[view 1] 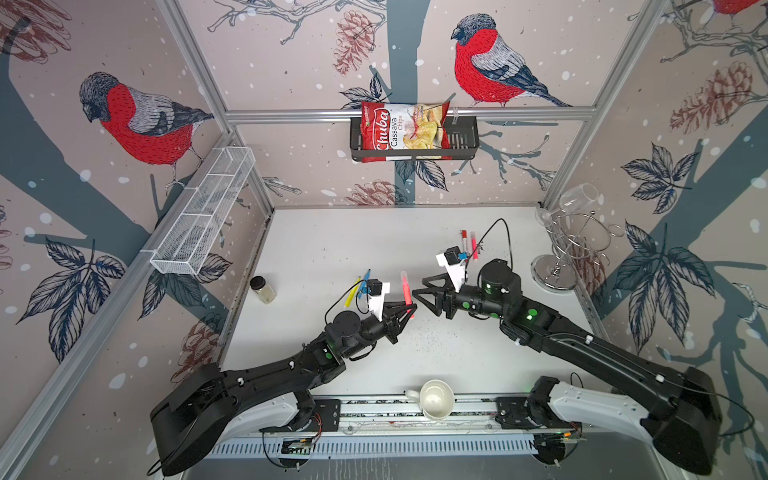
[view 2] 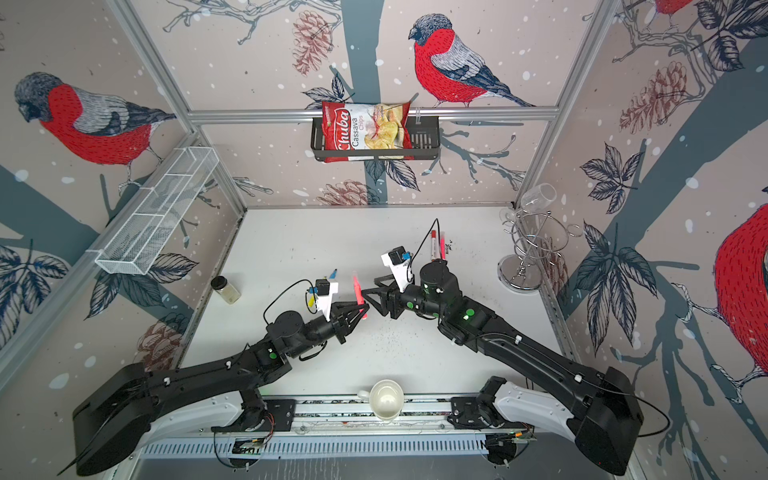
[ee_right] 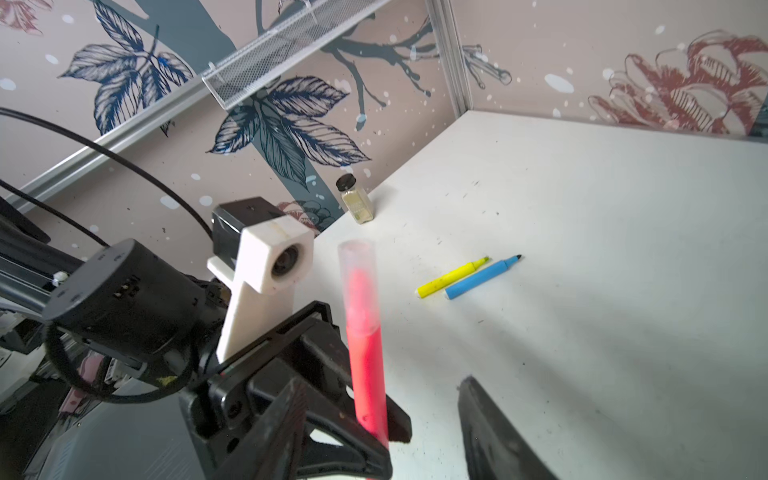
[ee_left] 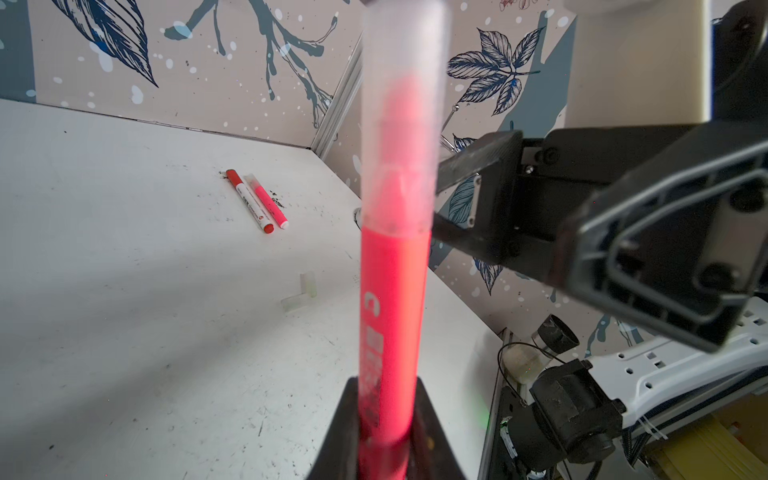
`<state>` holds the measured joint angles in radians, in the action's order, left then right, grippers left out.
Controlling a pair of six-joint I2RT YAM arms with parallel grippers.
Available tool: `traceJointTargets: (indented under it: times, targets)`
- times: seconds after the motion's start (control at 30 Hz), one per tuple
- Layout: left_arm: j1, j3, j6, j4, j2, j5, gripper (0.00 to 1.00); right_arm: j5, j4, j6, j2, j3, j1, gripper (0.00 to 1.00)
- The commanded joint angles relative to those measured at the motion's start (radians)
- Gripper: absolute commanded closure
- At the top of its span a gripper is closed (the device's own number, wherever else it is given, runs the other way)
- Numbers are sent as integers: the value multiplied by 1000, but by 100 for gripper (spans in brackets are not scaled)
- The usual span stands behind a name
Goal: Insert the pens into the pen caps
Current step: 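Bring the right gripper back and close it on the capped pink highlighter, then open the left gripper to release the highlighter while the right holds it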
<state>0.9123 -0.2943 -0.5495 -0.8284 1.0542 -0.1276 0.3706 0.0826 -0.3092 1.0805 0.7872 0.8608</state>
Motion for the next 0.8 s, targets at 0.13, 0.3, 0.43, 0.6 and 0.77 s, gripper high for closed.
traceJointTargets:
  times: [0.13, 0.3, 0.43, 0.6, 0.77]
  targets:
    - [19, -31, 30, -16, 0, 26, 100, 36, -31, 42, 78, 46, 42, 54]
    - [26, -35, 38, 1, -14, 40, 100, 18, -47, 53, 109, 61, 57, 70]
    - [28, -44, 43, 10, -14, 42, 100, 9, -85, 73, 117, 77, 61, 87]
    - [33, -52, 47, 19, -14, 44, 100, -2, -82, 79, 120, 75, 61, 97]
    - [36, -53, 50, 31, -15, 42, 100, -31, -85, 78, 117, 83, 61, 99]
